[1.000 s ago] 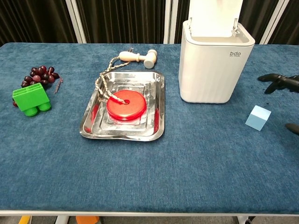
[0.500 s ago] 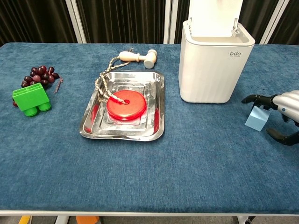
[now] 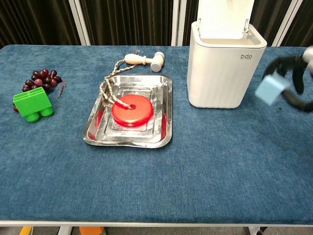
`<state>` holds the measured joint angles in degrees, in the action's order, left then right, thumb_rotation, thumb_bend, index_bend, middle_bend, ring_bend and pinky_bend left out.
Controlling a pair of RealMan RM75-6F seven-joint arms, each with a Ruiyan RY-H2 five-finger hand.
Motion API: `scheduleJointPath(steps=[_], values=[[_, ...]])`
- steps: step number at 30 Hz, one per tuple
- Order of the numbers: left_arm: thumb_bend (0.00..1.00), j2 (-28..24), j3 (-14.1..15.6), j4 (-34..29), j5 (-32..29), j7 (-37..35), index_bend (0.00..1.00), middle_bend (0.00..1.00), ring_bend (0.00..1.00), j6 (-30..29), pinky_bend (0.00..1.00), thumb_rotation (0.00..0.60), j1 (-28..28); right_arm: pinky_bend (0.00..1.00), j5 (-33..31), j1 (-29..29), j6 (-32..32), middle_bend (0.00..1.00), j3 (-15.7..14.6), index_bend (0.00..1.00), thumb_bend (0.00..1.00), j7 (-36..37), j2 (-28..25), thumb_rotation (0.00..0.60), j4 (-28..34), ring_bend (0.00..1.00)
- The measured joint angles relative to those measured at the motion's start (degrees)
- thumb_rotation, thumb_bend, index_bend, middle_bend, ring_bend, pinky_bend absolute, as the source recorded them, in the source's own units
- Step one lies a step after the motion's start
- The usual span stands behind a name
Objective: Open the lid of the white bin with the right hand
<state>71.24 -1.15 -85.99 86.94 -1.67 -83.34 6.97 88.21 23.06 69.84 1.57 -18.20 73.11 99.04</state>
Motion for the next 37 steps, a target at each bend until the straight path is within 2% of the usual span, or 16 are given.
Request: scheduleJointPath(steps=[6, 10, 12, 14, 15, 16, 17, 18, 21, 23, 27, 29, 34, 37], values=[[0.04, -0.03, -0.01, 0.17, 0.08, -0.36, 0.16, 0.14, 0.07, -0.12, 0.11, 0.6, -0.04, 0.82, 4.04, 1.08, 5.27, 0.56, 5.18, 0.56, 0.48, 0.33, -2.59, 0.6, 3.51, 0.58], [0.04, -0.16, -0.28, 0.08, 0.19, -0.37, 0.17, 0.14, 0.07, -0.64, 0.11, 0.6, -0.07, 0.81, 2.17, 4.49, 4.72, 0.56, 10.38, 0.56, 0.47, -2.28, -0.93, 0.6, 1.24, 0.58], [0.04, -0.24, -0.39, 0.06, 0.16, -0.41, 0.17, 0.14, 0.07, -0.78, 0.11, 0.6, -0.1, 0.76, 0.51, 6.22, 3.41, 0.53, 11.91, 0.5, 0.41, -3.93, 0.36, 0.6, -0.67, 0.54], [0.04, -0.27, -0.43, 0.12, 0.05, -0.48, 0.16, 0.14, 0.07, -0.79, 0.11, 0.6, -0.13, 0.53, -1.73, 7.73, 1.27, 0.35, 12.65, 0.29, 0.25, -6.45, 1.48, 0.6, -2.42, 0.31], [0.04, -0.28, -0.43, 0.15, 0.01, -0.54, 0.16, 0.14, 0.07, -0.76, 0.11, 0.6, -0.14, 0.36, -2.89, 8.21, 0.21, 0.22, 12.79, 0.17, 0.16, -7.76, 1.74, 0.6, -2.71, 0.17], [0.04, -0.3, -0.41, 0.19, -0.04, -0.62, 0.16, 0.14, 0.07, -0.66, 0.11, 0.6, -0.14, 0.15, -4.74, 8.8, -1.29, 0.08, 12.96, 0.05, 0.07, -9.62, 1.88, 0.6, -2.72, 0.04], [0.04, -0.31, -0.38, 0.24, -0.07, -0.68, 0.16, 0.14, 0.07, -0.61, 0.11, 0.6, -0.15, 0.06, -6.29, 9.25, -2.39, 0.03, 13.12, 0.01, 0.04, -10.91, 1.93, 0.6, -2.5, 0.0], [0.04, -0.31, -0.38, 0.3, -0.08, -0.78, 0.16, 0.14, 0.07, -0.6, 0.11, 0.6, -0.16, 0.0, -7.91, 9.72, -3.47, 0.0, 13.31, 0.0, 0.01, -11.94, 1.97, 0.6, -2.1, 0.0], [0.04, -0.32, -0.43, 0.45, -0.07, -1.18, 0.16, 0.14, 0.07, -0.77, 0.11, 0.6, -0.21, 0.0, -11.86, 10.61, -5.62, 0.0, 13.76, 0.0, 0.0, -12.83, 2.12, 0.6, -0.72, 0.0], [0.04, -0.39, -0.43, 0.53, 0.0, -1.31, 0.16, 0.14, 0.07, -0.83, 0.11, 0.6, -0.23, 0.0, -11.63, 10.55, -4.82, 0.0, 13.84, 0.0, 0.0, -11.67, 2.08, 0.6, -0.24, 0.0], [0.04, -0.47, -0.39, 0.29, 0.22, -1.26, 0.16, 0.14, 0.07, -1.12, 0.11, 0.6, -0.32, 0.0, -5.93, 8.61, 0.33, 0.0, 12.82, 0.0, 0.0, -7.71, 0.54, 0.6, 1.47, 0.0], [0.04, -0.53, -0.36, 0.07, 0.26, -1.1, 0.16, 0.14, 0.07, -1.13, 0.11, 0.6, -0.33, 0.0, -2.47, 5.9, 4.49, 0.0, 10.99, 0.0, 0.01, -5.29, -1.14, 0.6, 2.43, 0.0], [0.04, -0.95, -0.33, -0.88, 0.43, -0.37, 0.16, 0.14, 0.07, -0.75, 0.11, 0.6, -0.07, 0.0, 2.3, -4.02, 13.77, 0.0, 3.31, 0.0, 0.04, 1.38, -4.94, 0.6, 2.08, 0.0], [0.04, -1.04, -0.31, -1.12, 0.46, -0.11, 0.16, 0.14, 0.07, -0.54, 0.11, 0.6, 0.05, 0.0, 2.35, -9.14, 15.81, 0.0, -0.87, 0.0, 0.05, 6.03, -6.34, 0.6, -0.46, 0.0]])
